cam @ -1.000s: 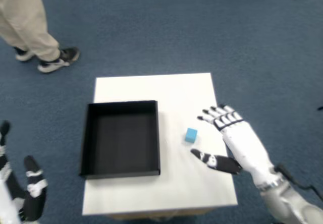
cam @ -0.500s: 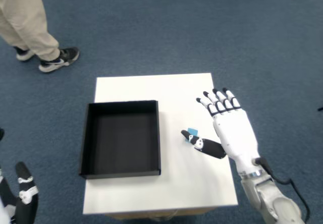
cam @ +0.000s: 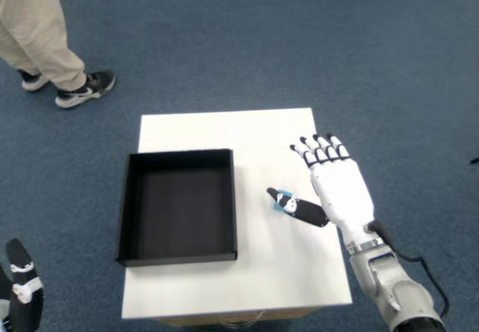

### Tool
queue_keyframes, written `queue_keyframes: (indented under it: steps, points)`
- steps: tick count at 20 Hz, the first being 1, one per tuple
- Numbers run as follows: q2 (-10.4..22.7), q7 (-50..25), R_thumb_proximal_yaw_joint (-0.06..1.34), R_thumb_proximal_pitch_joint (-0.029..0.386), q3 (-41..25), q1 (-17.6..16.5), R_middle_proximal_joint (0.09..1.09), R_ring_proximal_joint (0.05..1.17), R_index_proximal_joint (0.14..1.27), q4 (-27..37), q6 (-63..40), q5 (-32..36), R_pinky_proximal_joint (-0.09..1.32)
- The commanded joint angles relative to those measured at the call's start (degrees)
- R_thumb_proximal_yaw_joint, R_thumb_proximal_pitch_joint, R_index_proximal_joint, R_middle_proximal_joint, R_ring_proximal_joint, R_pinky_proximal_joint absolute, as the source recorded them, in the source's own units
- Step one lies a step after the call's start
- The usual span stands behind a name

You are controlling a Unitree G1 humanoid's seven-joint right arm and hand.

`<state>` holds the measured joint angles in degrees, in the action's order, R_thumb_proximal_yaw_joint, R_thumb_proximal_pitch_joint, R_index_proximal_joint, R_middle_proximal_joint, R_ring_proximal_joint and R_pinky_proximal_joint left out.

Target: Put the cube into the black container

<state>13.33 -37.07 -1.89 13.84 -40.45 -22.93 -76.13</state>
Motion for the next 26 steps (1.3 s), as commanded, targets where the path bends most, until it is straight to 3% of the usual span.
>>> queue_keyframes:
  steps: [1,8,17,26]
  points:
    - [0.8,-2.9,0.22,-0.019,0.2,2.4,0.19,0.17,0.32,-0.4,0.3,-0.1,-0.01]
    - [0.3,-7.3,0.28,-0.019,-1.0,5.9,0.18,0.16,0.33,-13.6,0.2,-1.8,-0.02]
    - [-0.2,-7.2,0.33,-0.019,-1.7,8.2,0.17,0.14,0.31,-22.1,2.7,-3.1,-0.03]
    - [-1.2,-7.7,0.35,-0.017,-1.7,14.7,0.16,0.13,0.32,-30.9,4.4,-3.6,-0.04]
